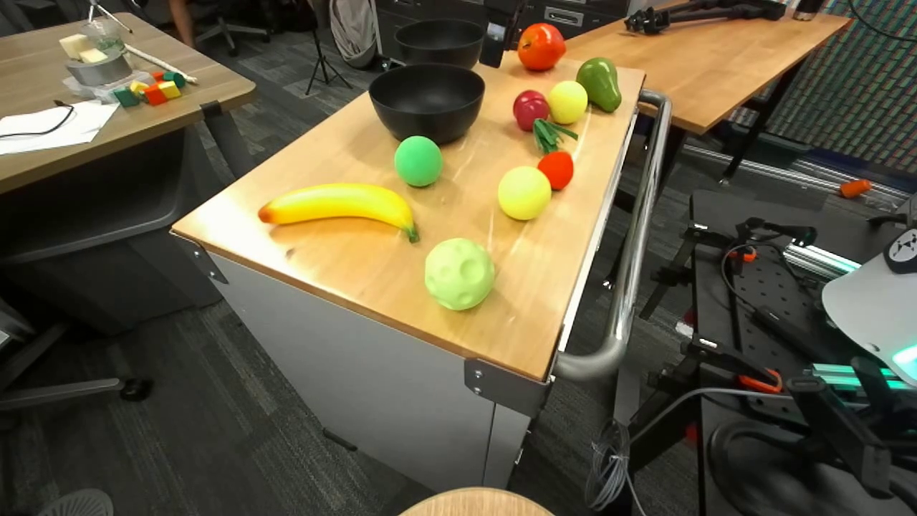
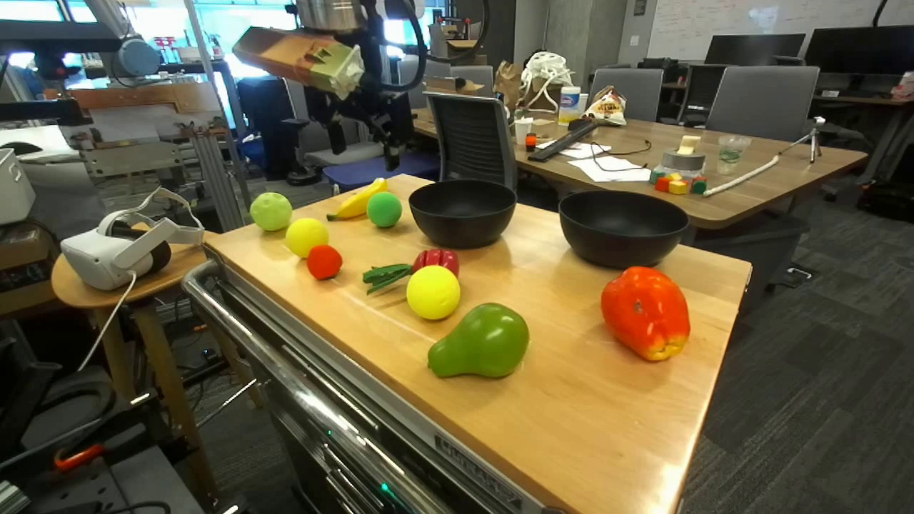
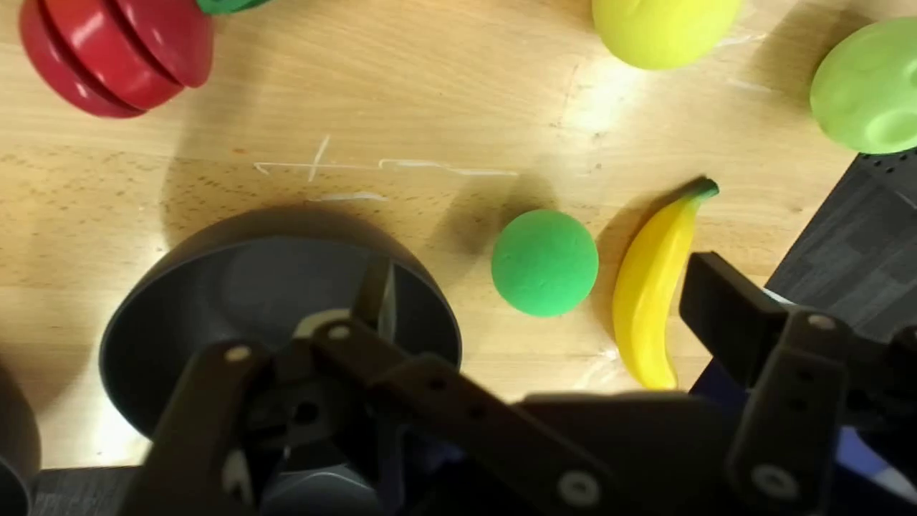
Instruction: Divide the fruits between the black bowls
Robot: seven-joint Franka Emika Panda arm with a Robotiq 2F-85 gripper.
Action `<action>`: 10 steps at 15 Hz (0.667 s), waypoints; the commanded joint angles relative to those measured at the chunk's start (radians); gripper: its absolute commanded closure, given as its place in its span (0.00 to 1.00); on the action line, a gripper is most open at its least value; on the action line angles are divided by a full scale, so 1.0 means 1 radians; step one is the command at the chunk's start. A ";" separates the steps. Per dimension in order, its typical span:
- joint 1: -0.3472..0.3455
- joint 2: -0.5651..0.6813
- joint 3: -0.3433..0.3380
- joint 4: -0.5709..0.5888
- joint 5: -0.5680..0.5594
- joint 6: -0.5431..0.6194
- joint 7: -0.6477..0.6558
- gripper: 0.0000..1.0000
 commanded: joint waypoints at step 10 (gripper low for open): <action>-0.067 0.056 0.113 -0.018 -0.159 -0.258 0.178 0.00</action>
